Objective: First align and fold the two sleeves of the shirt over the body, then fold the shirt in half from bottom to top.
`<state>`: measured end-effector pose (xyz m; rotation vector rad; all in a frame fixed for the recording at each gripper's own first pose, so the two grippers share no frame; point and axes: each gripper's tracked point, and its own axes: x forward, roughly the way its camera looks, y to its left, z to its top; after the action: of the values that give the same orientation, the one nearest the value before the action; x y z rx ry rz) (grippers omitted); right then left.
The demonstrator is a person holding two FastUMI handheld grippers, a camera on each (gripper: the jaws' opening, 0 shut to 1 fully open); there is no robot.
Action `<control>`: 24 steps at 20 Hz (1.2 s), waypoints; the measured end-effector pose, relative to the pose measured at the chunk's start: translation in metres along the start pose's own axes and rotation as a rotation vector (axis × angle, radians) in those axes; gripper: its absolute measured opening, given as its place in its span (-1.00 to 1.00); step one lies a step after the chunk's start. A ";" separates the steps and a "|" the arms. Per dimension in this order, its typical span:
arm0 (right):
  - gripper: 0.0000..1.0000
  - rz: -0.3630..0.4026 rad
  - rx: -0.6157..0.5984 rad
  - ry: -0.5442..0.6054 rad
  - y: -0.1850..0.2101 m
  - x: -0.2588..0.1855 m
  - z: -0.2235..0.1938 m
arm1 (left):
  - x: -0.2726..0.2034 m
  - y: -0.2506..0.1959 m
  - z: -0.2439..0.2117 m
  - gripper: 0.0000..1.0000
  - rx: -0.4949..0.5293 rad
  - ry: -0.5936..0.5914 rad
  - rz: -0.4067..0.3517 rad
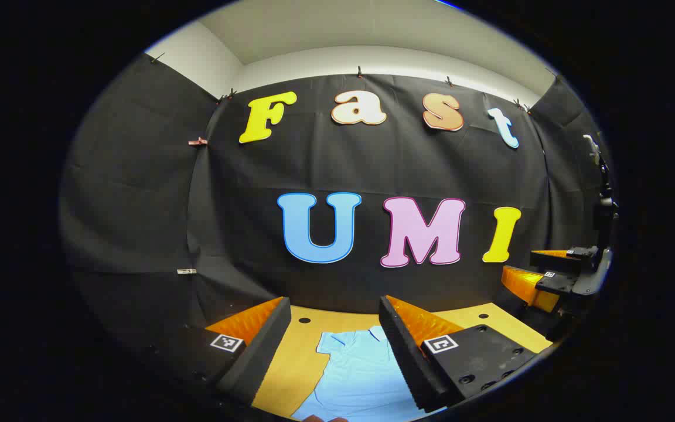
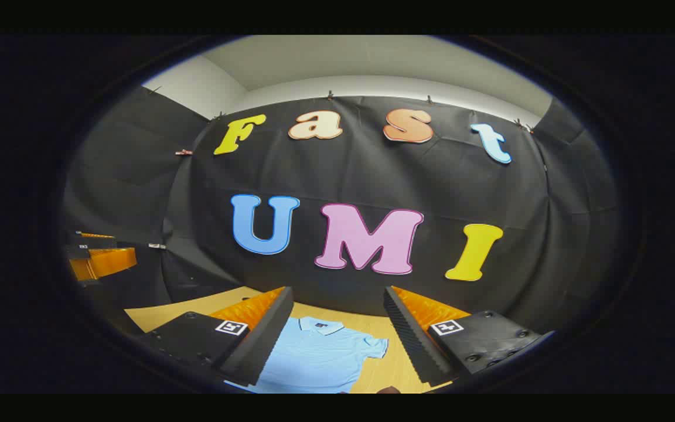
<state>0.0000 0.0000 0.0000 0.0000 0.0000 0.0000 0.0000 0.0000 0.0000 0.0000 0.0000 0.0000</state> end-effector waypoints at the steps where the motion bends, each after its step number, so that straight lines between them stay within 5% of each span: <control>1: 0.93 0.000 0.002 0.005 -0.001 0.000 -0.001 | 0.000 -0.001 0.000 0.93 -0.001 -0.001 -0.002; 24: 0.93 -0.052 -0.031 0.046 -0.014 0.026 -0.006 | 0.029 0.009 -0.007 0.92 -0.018 0.017 -0.054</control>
<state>0.0257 -0.0138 -0.0064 -0.0308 0.0462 -0.0523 0.0288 0.0093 -0.0071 -0.0178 0.0171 -0.0544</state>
